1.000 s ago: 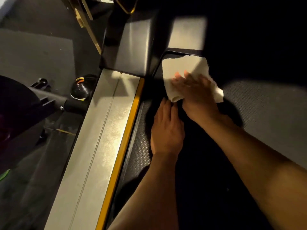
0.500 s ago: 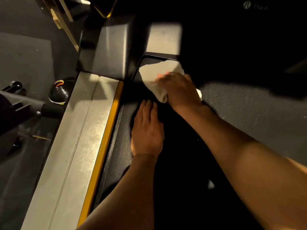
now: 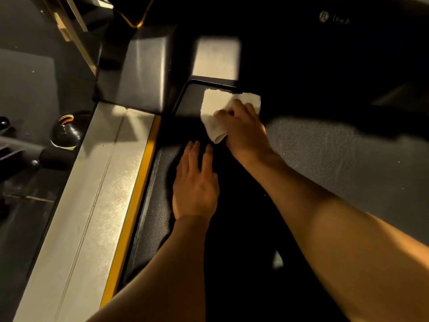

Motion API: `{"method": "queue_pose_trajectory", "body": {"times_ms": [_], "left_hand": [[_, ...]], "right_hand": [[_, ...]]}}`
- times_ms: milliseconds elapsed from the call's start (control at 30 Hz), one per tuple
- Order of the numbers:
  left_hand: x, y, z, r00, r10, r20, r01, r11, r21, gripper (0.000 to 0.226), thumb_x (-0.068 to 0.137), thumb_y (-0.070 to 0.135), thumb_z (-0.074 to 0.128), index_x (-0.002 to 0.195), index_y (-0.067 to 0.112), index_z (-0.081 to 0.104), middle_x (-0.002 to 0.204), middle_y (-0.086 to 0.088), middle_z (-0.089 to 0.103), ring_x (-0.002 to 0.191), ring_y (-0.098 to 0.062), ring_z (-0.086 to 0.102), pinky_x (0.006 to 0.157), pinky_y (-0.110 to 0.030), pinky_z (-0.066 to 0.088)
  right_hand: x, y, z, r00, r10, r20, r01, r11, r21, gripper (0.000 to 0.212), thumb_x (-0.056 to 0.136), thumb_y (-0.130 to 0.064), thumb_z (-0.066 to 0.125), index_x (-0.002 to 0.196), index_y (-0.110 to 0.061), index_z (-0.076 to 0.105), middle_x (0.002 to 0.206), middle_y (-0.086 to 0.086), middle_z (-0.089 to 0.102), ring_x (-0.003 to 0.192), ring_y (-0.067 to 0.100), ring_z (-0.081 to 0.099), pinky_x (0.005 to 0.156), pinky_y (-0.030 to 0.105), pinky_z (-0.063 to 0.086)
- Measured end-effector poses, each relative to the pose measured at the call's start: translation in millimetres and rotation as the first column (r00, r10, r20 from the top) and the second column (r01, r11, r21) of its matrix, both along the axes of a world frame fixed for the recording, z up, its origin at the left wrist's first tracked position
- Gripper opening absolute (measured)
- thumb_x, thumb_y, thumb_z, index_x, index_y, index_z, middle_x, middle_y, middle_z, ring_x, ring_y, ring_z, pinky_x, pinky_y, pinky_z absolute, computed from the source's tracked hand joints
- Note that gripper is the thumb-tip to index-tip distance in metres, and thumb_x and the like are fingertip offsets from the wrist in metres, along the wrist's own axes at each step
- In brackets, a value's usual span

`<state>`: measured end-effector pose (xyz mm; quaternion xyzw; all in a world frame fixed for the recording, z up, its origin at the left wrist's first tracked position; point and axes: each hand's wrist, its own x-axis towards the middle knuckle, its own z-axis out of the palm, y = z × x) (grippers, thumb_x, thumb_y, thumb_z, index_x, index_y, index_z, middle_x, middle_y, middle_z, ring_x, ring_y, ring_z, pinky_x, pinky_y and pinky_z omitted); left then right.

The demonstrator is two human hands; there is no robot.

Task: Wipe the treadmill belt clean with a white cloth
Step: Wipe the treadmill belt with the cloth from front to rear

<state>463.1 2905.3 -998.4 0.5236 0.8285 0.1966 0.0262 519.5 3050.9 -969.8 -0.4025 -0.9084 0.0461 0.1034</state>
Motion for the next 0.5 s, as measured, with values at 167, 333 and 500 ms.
{"method": "queue_pose_trajectory", "body": {"times_ms": [167, 333, 500], "left_hand": [[-2, 1, 0, 0.999, -0.016, 0.032, 0.016, 1.0, 0.019, 0.053, 0.083, 0.021, 0.045, 0.134, 0.007, 0.05, 0.142, -0.022, 0.044, 0.135, -0.037, 0.039, 0.106, -0.044, 0.037], [1, 0, 1, 0.999, -0.002, 0.045, 0.001, 1.0, 0.028, 0.05, 0.084, 0.012, 0.057, 0.134, 0.006, 0.051, 0.142, -0.023, 0.044, 0.136, -0.038, 0.037, 0.105, -0.047, 0.037], [0, 0, 2, 0.999, -0.021, 0.041, 0.021, 1.0, 0.009, 0.048, 0.088, 0.016, 0.049, 0.136, 0.008, 0.049, 0.144, -0.021, 0.042, 0.138, -0.037, 0.035, 0.106, -0.045, 0.036]], "right_hand": [[26, 36, 8, 0.971, -0.221, -0.097, 0.214, 0.974, -0.078, 0.042, 0.09, -0.016, 0.049, 0.131, -0.02, 0.055, 0.124, 0.016, 0.049, 0.115, 0.038, 0.046, 0.085, 0.044, 0.046], [36, 12, 7, 0.998, 0.038, -0.046, -0.038, 0.999, 0.008, 0.036, 0.067, -0.01, 0.056, 0.1, -0.007, 0.069, 0.091, 0.022, 0.063, 0.073, 0.043, 0.06, 0.053, 0.038, 0.046], [52, 43, 12, 0.975, -0.22, -0.023, 0.221, 0.974, 0.05, 0.038, 0.084, -0.012, 0.056, 0.121, -0.006, 0.06, 0.108, 0.027, 0.055, 0.097, 0.045, 0.053, 0.068, 0.047, 0.045]]}}
